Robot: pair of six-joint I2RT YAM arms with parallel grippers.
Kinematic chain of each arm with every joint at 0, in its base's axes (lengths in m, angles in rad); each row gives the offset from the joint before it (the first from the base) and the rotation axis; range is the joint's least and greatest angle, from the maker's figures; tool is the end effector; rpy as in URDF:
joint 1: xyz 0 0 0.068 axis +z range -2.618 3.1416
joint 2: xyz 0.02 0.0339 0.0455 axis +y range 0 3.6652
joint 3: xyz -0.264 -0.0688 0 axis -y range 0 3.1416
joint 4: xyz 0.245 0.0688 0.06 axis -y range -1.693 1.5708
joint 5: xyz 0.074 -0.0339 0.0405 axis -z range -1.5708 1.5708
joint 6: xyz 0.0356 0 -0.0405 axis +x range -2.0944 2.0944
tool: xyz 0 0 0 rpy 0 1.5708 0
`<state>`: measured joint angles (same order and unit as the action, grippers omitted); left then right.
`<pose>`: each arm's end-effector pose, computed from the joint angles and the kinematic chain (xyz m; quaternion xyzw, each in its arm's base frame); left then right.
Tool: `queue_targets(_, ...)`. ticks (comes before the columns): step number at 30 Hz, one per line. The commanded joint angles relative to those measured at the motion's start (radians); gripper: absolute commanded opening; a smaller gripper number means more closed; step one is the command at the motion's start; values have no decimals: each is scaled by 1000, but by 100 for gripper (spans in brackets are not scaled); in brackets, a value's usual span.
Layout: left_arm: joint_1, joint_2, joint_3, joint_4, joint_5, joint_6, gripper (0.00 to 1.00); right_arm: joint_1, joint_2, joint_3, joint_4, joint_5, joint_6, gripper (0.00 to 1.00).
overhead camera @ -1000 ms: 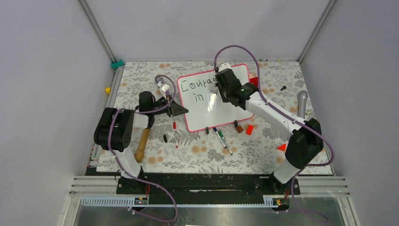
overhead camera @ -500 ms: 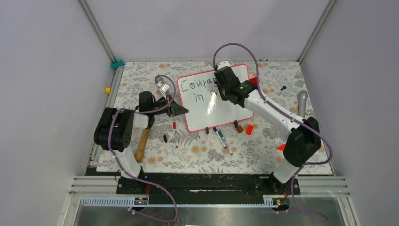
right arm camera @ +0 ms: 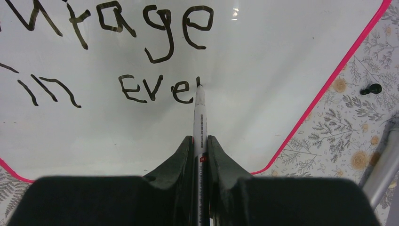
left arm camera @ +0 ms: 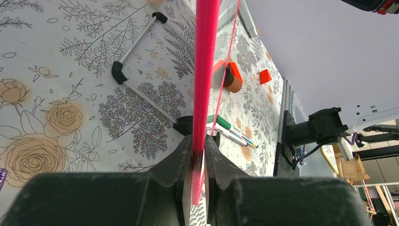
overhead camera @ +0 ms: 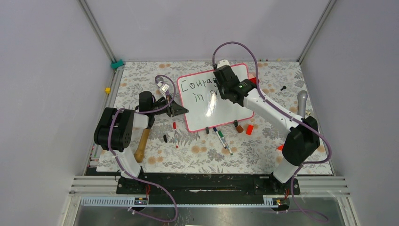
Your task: Write a sentence on the whiteboard
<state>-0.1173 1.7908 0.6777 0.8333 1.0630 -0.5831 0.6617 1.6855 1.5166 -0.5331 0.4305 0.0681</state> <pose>0.3216 -0.0692 0.1527 0.1377 0.7404 -0.5582 0.3482 0.3113 0.2236 0.3251 -0.1732 0.8737 -0.0343 0.4532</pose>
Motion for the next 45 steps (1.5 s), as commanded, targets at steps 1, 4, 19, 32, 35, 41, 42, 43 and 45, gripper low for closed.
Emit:
queue_targets(1,21,3,-10,13,-45,17,0,-16,13,39,17,46,-13,0)
queue_targets(4,21,4,-10,13,-45,17,0,-20,11,40,18,50,-13,0)
queue_targets(19,22,3,-10,12,-43,17,0,-26,2,37,21,53,-11,0)
queue_targets(32,21,3,-10,13,-45,17,0,-27,-194,-88,118,-10,-13,0)
queue_targets(35,22,3,-10,12,-43,17,0,-28,-233,-155,166,12,-14,0)
queue_targets(41,21,4,-10,18,-42,13,0,-27,-310,-287,316,49,13,0)
queue_targets(42,22,6,-10,21,-41,11,0,-28,-325,-308,342,48,17,0)
queue_targets(43,22,7,-10,22,-41,10,0,-27,-339,-328,368,44,20,0)
queue_targets(45,22,7,-10,24,-41,9,0,-27,-363,-367,414,33,23,0)
